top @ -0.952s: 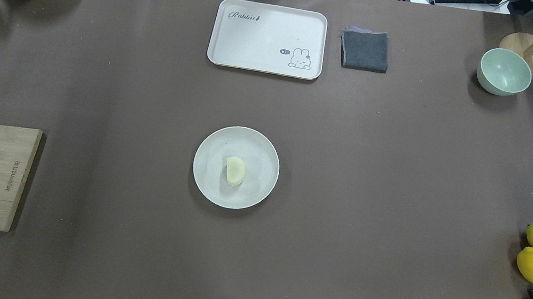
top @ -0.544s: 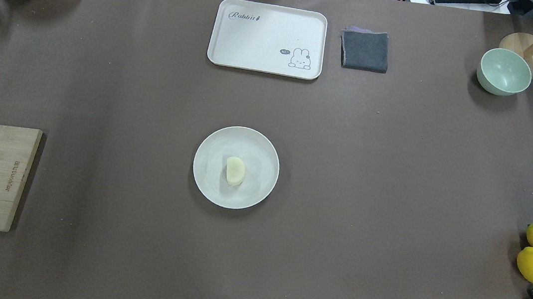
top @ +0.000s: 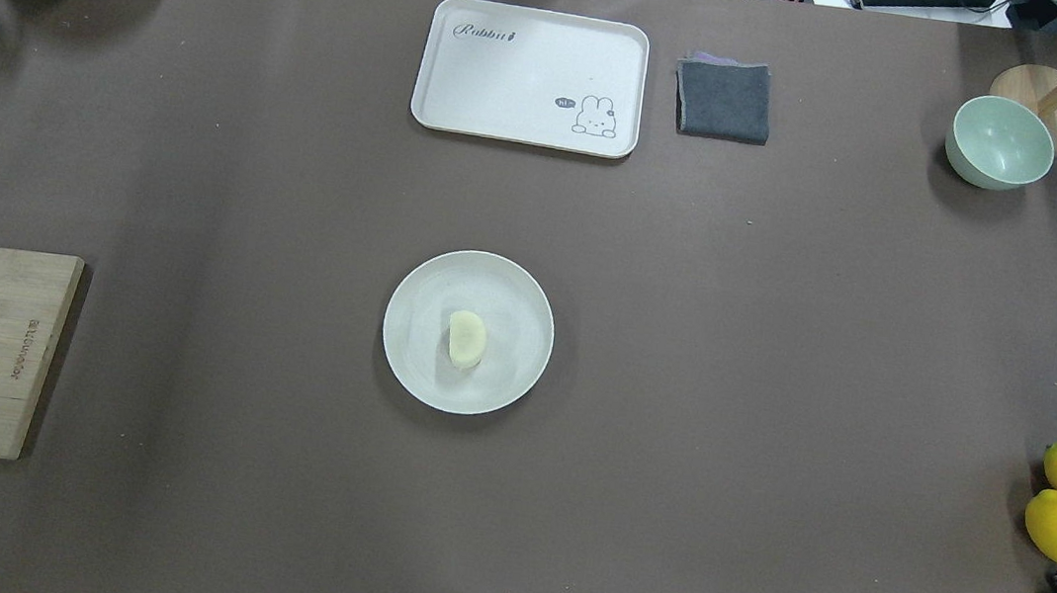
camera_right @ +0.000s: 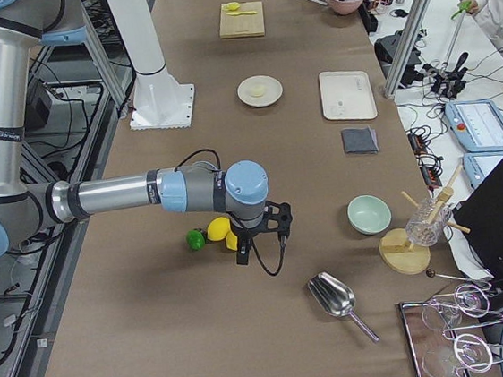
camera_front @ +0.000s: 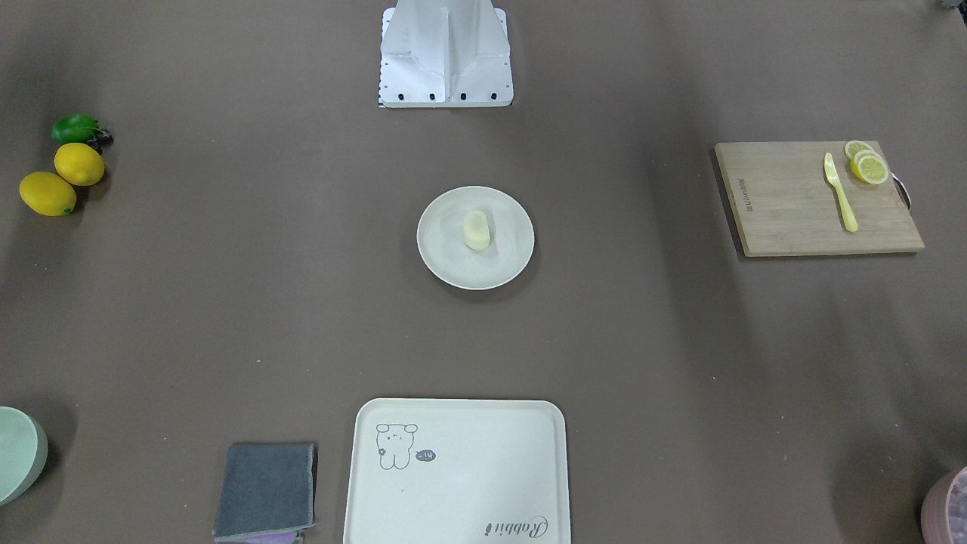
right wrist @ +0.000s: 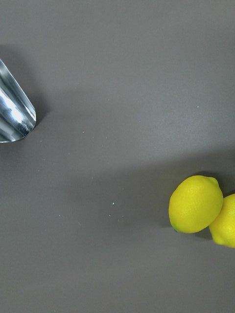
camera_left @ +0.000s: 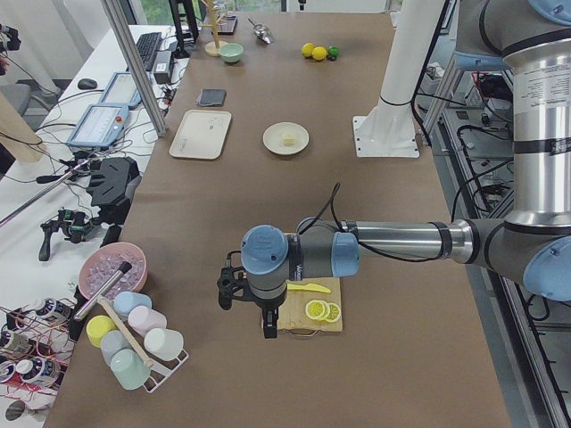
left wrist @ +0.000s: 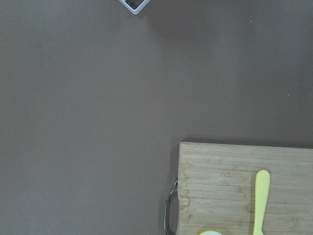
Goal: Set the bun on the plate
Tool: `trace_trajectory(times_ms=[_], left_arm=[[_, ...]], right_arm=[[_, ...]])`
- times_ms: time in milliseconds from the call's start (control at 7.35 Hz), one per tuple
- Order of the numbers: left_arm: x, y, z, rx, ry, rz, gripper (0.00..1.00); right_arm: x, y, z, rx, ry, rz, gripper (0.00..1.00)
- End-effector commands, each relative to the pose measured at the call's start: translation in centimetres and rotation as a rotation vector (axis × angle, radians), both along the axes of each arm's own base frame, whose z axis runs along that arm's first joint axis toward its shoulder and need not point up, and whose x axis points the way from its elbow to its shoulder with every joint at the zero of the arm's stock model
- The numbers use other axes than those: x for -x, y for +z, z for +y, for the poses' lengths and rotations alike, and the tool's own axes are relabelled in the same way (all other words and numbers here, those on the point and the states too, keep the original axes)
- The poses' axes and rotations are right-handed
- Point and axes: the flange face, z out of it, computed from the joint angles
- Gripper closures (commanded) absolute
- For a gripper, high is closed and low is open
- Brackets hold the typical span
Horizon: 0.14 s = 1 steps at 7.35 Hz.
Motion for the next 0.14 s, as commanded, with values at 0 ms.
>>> trace_trajectory(times_ms=[0], left_arm=[[-0.01, 0.03, 0.04, 0.001, 0.000, 0.000, 0.03]], right_arm=[[0.00, 0.01, -0.01, 0.000, 0.000, 0.000, 0.00]])
